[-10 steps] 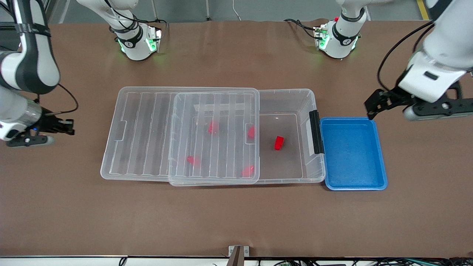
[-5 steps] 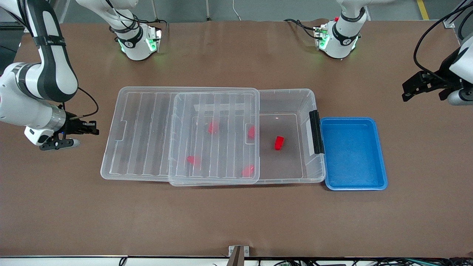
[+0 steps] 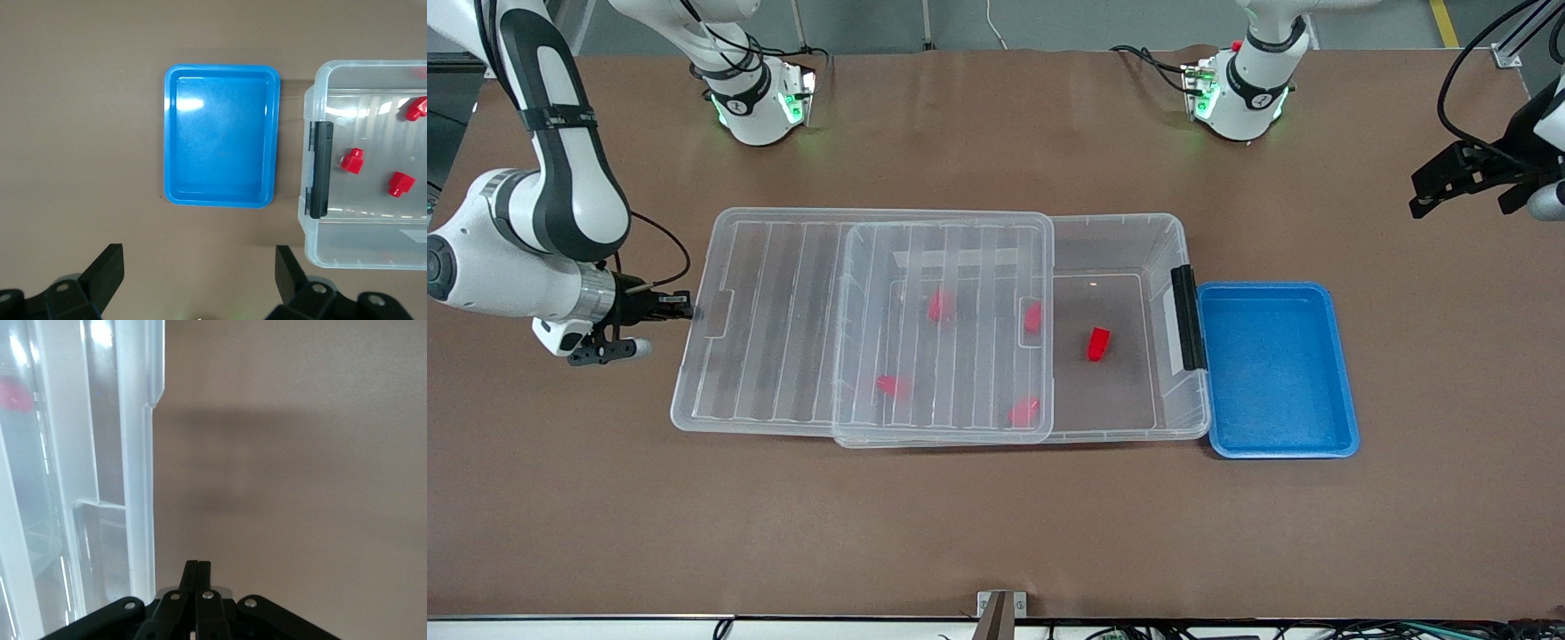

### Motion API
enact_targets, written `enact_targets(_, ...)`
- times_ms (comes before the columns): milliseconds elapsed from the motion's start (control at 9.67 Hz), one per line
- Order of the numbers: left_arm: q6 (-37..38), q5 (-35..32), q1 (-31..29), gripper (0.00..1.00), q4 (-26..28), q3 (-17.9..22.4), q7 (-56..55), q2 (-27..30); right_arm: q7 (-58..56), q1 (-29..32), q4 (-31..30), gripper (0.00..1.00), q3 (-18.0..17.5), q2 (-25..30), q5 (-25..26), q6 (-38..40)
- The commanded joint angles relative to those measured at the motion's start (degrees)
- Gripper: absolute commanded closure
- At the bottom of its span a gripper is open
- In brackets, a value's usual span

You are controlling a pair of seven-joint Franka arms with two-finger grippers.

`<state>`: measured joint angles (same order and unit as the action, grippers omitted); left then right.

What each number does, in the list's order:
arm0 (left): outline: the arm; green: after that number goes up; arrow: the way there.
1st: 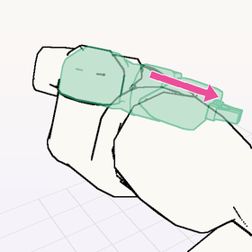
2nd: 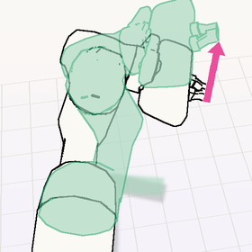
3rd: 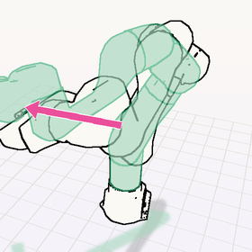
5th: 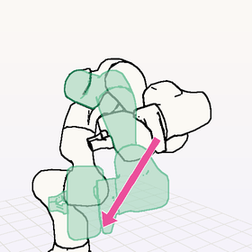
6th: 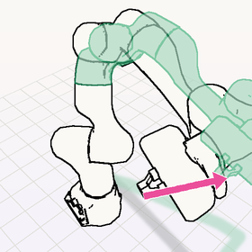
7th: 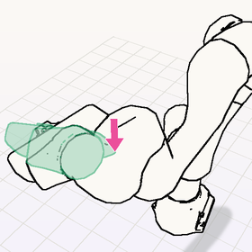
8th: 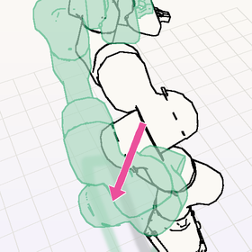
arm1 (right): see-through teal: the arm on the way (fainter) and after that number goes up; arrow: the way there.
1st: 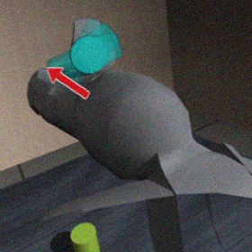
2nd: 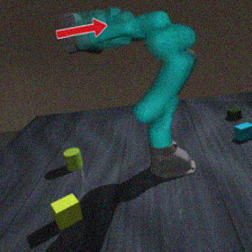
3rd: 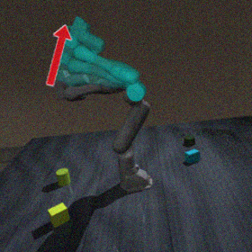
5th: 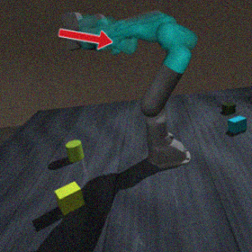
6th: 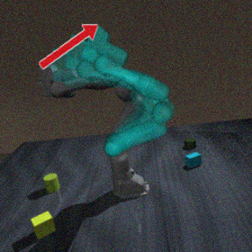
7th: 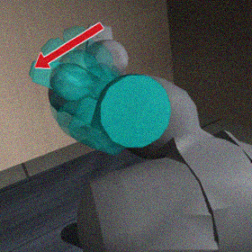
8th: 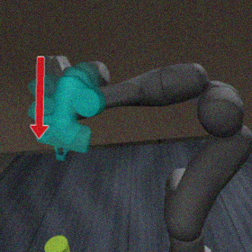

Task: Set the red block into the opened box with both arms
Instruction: 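Push the clear box base back under its lid with the right gripper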

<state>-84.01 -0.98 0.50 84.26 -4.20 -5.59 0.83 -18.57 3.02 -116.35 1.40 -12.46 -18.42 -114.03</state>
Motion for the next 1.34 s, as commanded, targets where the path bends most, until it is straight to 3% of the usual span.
enact_targets(0, 0.16, 2.73, -1.56, 0.0, 2.58, 0.69, 0.85, 0.66, -1.38, 0.06, 3.04, 1.0, -0.17, -1.59, -4.6, 3.88)
enact_targets(828, 0.42, 2.48, -1.47, 0.0, 2.23, 0.69, 0.49, 0.66, 1.41, -2.92, 5.52, 1.0, -0.69, -2.92, -10.67, 7.33)
enact_targets(1241, 0.42, 2.3, -1.3, 0.0, 2.23, 0.25, 0.41, 0.66, 5.56, -3.81, 6.31, 1.0, -4.38, -2.92, -11.2, 7.15)
